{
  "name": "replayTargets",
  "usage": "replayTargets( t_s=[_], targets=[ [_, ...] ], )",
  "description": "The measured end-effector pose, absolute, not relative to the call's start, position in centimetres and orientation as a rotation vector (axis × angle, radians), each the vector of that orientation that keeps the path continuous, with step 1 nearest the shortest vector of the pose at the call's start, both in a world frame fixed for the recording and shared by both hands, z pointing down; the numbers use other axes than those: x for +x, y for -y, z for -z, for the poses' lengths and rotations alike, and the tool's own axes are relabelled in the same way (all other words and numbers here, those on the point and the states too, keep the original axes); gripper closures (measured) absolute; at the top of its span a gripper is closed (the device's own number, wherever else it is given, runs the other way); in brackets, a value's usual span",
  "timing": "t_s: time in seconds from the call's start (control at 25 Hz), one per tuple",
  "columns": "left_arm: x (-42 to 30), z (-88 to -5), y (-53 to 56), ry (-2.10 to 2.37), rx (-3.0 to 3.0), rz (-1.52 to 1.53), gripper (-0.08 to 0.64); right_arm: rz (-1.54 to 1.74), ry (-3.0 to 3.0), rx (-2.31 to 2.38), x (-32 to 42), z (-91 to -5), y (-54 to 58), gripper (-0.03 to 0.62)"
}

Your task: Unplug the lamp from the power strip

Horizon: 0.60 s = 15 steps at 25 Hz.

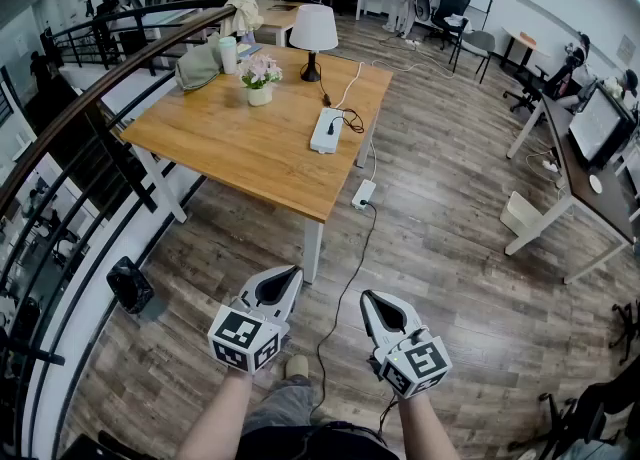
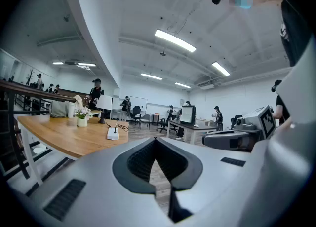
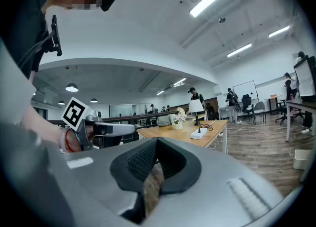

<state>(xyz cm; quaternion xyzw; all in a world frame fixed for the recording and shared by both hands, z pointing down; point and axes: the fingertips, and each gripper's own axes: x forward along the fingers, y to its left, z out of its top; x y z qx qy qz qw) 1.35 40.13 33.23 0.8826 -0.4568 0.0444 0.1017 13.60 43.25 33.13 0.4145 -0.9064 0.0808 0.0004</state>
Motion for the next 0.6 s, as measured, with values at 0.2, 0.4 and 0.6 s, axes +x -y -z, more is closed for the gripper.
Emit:
replayTargets(
  t_s=[0.2,0.4,0.6],
  targets=[
    [0.5,-33.9,-36.0,1.326,2.661,-0.190,0.566,-0.244,2.836,1.293,11.4,-33.8,-38.8,0.586],
    [-1.0,-33.6,-32.6,1.317,2.677,-0.135,0.566,-0.223,2.833,1.281,8.7,-34.1,-35.6,0.586],
    [-1.9,-33.9,-30.5,1.305,2.660,-0.096,0.566,-0.248,2.791,1.331,8.3,-33.7,-32.9,0.586]
  ],
)
